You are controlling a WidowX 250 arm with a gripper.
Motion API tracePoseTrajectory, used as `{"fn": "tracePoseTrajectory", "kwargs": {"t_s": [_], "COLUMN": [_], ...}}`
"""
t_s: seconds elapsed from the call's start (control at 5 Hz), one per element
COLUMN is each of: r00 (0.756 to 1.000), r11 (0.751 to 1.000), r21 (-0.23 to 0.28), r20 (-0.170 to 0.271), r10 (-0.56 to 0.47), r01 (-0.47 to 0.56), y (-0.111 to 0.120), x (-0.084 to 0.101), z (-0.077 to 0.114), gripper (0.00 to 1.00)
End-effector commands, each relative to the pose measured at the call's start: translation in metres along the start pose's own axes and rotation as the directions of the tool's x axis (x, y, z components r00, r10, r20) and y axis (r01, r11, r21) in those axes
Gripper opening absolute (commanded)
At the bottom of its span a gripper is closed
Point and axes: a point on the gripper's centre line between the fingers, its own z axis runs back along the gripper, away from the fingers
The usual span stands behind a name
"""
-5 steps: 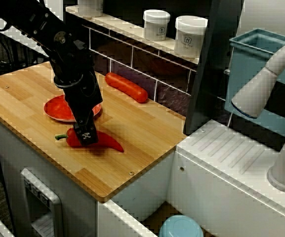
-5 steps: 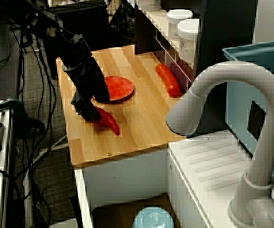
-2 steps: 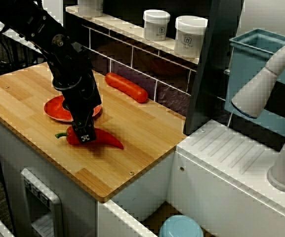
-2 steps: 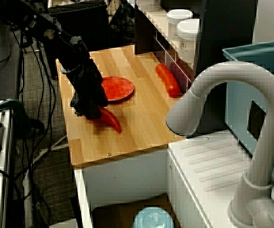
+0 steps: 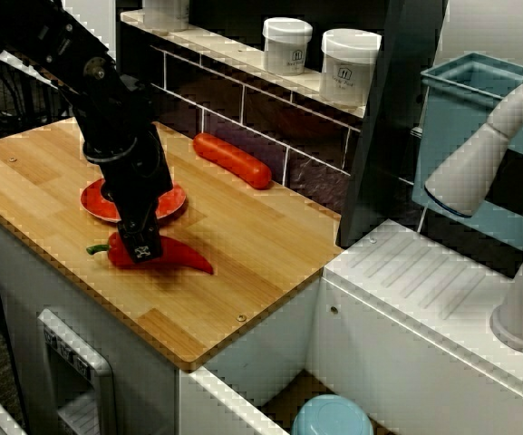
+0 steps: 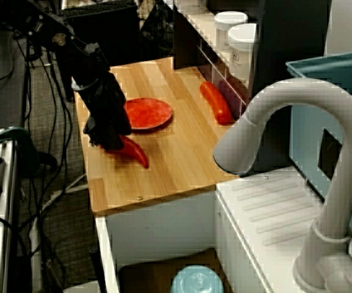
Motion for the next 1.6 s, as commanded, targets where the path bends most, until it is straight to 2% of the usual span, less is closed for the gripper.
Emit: {"fn": "tracePoseTrajectory", "kwargs": {"t_s": [0.0,0.2,0.4,0.6,1.0,1.2,1.4], "r00": [0.995,0.992,0.991,0.993,0.996,0.998,0.997], "r11": [0.999,0.997,0.996,0.996,0.999,0.999,0.998], "r21": [-0.022,-0.033,-0.029,-0.018,-0.027,-0.031,-0.010], "r20": [0.086,0.105,0.106,0.083,0.078,0.057,0.030], "r10": [0.050,0.074,0.084,0.089,0.036,0.039,0.068], "r01": [-0.048,-0.071,-0.081,-0.088,-0.034,-0.038,-0.068], "y": [0.026,0.034,0.039,0.044,0.027,0.015,0.008], "x": [0.006,0.007,0.007,0.004,0.007,0.009,0.008], "z": [0.043,0.053,0.054,0.049,0.048,0.040,0.028], "gripper": [0.00,0.00,0.00,1.00,1.00,1.00,1.00]}}
